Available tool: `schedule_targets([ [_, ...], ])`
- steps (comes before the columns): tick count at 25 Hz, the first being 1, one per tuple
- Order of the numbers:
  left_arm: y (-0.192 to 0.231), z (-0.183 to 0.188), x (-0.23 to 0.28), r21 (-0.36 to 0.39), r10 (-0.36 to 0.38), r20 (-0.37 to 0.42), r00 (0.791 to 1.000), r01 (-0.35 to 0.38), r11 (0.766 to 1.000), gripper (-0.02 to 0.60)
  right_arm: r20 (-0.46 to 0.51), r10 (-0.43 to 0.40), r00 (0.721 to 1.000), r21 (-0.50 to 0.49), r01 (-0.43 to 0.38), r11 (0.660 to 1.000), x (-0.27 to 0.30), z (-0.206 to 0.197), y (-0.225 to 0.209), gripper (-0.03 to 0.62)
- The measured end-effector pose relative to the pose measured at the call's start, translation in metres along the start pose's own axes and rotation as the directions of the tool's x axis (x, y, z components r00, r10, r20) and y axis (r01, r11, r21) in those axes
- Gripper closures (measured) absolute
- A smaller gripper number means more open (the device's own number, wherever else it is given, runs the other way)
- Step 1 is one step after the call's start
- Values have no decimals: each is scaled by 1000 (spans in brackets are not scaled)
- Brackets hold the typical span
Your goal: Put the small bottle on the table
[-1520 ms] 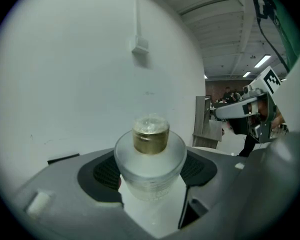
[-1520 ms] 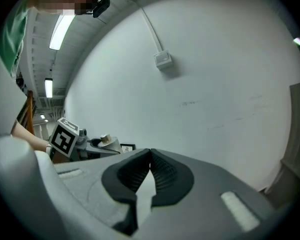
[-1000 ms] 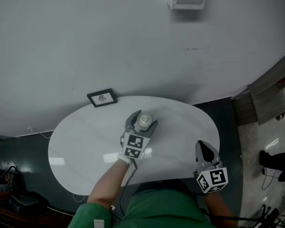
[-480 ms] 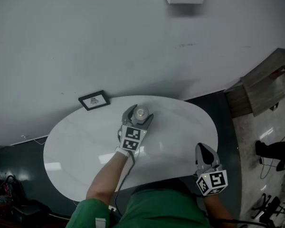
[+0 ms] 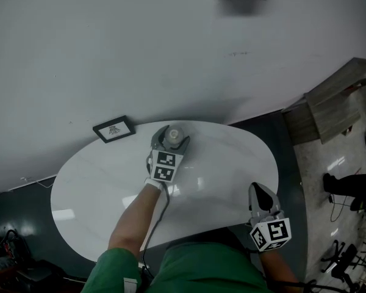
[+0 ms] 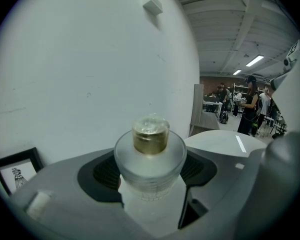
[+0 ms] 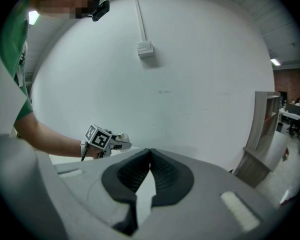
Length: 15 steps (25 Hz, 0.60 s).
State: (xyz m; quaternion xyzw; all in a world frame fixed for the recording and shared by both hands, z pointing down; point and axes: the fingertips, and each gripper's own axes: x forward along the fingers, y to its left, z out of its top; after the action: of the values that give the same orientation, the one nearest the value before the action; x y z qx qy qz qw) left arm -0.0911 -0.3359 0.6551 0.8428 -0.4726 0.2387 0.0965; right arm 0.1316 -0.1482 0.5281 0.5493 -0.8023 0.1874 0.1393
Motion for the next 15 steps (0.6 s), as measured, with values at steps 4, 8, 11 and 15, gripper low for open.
schedule_targets([
  [4,10,-16,13,9,11,-22,1000,-10,1000,236,-11,-16,1000,0,16,1000,1,-2,-2,592],
  [8,15,-26,21,-12,15,-42,999,-16,1000,236,-30,-20,999,-4,20,1000,1,-5,-1,592],
  [11,16,-30,28,-15,10,-58,998,-11,1000,236,-35,-21,999,-6,21,1000,3,-6,-1,592],
  [15,17,-32,37,-5,8,-59,998,-9,1000,236,-40,-23,999,-6,23,1000,4,-5,0,592],
])
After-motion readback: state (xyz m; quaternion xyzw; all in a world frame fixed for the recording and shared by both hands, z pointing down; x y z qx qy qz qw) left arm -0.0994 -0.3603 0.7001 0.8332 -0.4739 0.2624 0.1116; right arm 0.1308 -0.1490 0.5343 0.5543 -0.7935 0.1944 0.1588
